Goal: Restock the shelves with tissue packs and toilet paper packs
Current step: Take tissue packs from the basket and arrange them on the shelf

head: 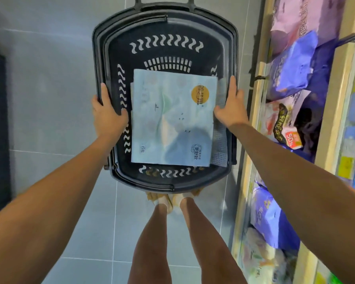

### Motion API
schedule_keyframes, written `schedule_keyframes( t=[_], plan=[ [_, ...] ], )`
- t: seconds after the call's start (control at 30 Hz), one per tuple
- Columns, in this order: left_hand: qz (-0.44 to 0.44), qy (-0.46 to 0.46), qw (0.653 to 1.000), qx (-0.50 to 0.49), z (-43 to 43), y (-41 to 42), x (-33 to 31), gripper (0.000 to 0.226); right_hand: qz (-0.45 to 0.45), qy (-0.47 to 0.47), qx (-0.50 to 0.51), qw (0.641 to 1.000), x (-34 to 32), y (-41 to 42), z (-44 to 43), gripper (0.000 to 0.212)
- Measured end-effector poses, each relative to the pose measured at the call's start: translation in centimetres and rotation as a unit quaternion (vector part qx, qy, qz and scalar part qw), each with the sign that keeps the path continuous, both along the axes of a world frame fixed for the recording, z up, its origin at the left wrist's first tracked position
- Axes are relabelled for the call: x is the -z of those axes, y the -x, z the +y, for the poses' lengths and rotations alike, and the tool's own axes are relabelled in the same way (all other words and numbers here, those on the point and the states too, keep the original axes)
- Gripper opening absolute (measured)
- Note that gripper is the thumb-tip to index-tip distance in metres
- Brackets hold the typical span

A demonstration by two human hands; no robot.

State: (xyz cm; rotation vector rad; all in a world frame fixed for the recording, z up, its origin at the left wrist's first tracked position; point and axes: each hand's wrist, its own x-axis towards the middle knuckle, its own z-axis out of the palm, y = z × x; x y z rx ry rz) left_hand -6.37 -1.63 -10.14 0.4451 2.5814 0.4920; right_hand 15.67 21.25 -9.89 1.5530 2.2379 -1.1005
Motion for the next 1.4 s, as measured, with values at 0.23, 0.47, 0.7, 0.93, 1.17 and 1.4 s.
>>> schedule_keyframes(
  t=[0.23, 0.47, 0.7, 0.93, 1.17, 1.4],
  plan=[
    [-0.054, -0.063, 0.995, -0.058, 0.2, 0.8, -0.5, 0.084, 0.034, -0.010, 0.071, 0.997, 0.1, 0.0, -0.7, 0.082],
    [-0.120, -0.087, 0.987, -0.060, -0.5, 1.1, -2.1, 0.086, 0.052, -0.029, 0.066, 0.996, -1.3, -0.6, -1.2, 0.079],
    [-0.147, -0.100, 0.983, -0.037, -0.4, 1.3, -6.9, 0.088, 0.076, -0.021, 0.080, 0.994, -7.2, -1.8, -0.8, 0.075],
    [-0.149, -0.107, 0.983, 0.018, 0.3, 0.4, -17.8, 0.086, 0.075, -0.033, 0.122, 0.989, -17.5, -4.8, -1.9, 0.075],
    [-0.137, -0.130, 0.976, 0.104, 1.6, 0.0, -27.4, 0.085, 0.093, -0.042, 0.177, 0.979, -26.8, -7.1, -3.9, 0.080],
    [-0.182, -0.129, 0.955, 0.197, 2.4, 2.8, -31.5, 0.084, 0.086, -0.073, 0.269, 0.957, -31.0, -7.1, -8.9, 0.084]
  ],
)
